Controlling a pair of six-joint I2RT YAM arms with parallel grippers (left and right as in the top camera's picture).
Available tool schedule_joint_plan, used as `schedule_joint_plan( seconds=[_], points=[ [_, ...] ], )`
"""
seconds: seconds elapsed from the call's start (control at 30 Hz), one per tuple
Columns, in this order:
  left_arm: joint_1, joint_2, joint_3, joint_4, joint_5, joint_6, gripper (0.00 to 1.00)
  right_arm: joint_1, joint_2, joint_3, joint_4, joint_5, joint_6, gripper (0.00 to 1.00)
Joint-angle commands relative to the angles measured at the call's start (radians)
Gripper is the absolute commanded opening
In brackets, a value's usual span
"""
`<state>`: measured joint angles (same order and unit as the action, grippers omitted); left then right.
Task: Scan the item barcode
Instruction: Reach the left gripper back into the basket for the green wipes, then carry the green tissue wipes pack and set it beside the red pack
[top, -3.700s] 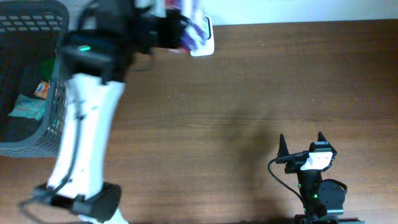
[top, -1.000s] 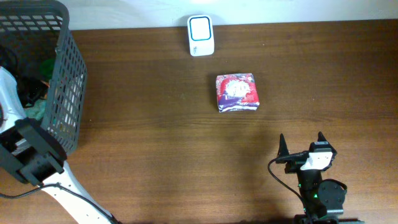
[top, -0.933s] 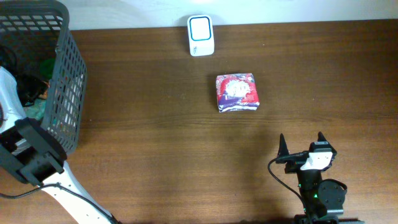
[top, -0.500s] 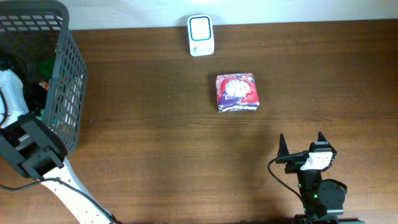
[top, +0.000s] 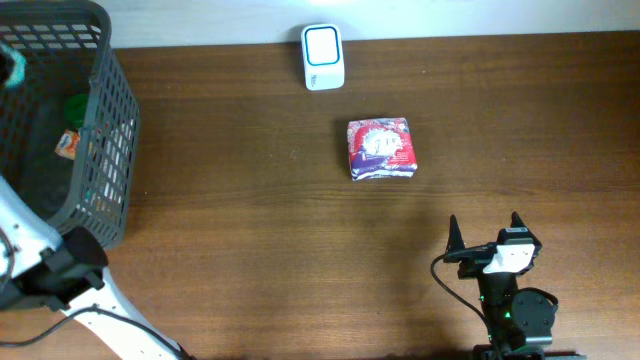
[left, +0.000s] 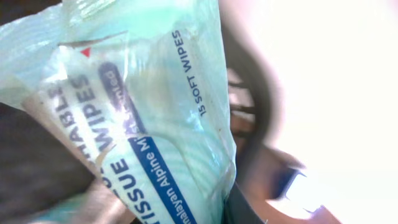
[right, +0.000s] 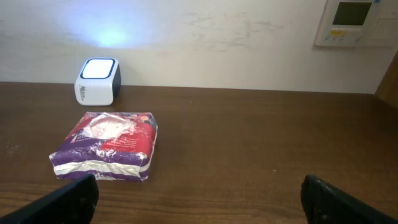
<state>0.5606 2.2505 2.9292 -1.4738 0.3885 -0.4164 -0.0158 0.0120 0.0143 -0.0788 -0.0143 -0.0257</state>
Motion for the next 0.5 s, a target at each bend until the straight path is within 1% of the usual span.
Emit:
schedule_joint_plan(
  seconds=[0.0, 0.03, 0.07, 0.17, 0.27, 0.3, 0.33, 0.4, 0.43, 0.47],
  points=[
    [-0.011, -0.075, 0.05, -0.021, 0.365, -0.039, 0.0, 0.009, -0.006, -0.009, -0.002, 0.015, 0.007, 0.99],
    [-0.039, -0.083, 0.05, -0.053, 0.408, -0.039, 0.0, 0.009, -0.006, -0.009, -0.002, 0.015, 0.007, 0.99],
    [-0.065, -0.084, 0.05, -0.086, 0.412, -0.035, 0.0, 0.009, -0.006, -0.009, -0.002, 0.015, 0.007, 0.99],
    [-0.201, -0.082, 0.047, -0.182, 0.412, 0.175, 0.0, 0.009, -0.006, -0.009, -0.002, 0.015, 0.007, 0.99],
    [-0.345, -0.079, 0.047, -0.211, 0.406, 0.319, 0.0, 0.009, -0.006, -0.009, -0.002, 0.015, 0.007, 0.99],
    [-0.413, -0.077, 0.047, -0.214, 0.374, 0.396, 0.0, 0.009, -0.006, -0.009, -0.002, 0.015, 0.007, 0.99],
    [-0.502, -0.073, 0.046, -0.214, 0.26, 0.417, 0.0, 0.009, -0.006, -0.009, -0.002, 0.015, 0.007, 0.99],
    [-0.624, -0.067, 0.025, -0.214, 0.056, 0.417, 0.0, 0.009, -0.006, -0.009, -0.002, 0.015, 0.007, 0.99],
    [-0.727, -0.062, -0.029, -0.214, -0.065, 0.417, 0.0, 0.009, -0.006, -0.009, -0.002, 0.015, 0.007, 0.99],
    [-0.764, -0.06, -0.059, -0.213, -0.101, 0.417, 0.0, 0.009, -0.006, -0.009, -0.002, 0.015, 0.007, 0.99]
  ],
)
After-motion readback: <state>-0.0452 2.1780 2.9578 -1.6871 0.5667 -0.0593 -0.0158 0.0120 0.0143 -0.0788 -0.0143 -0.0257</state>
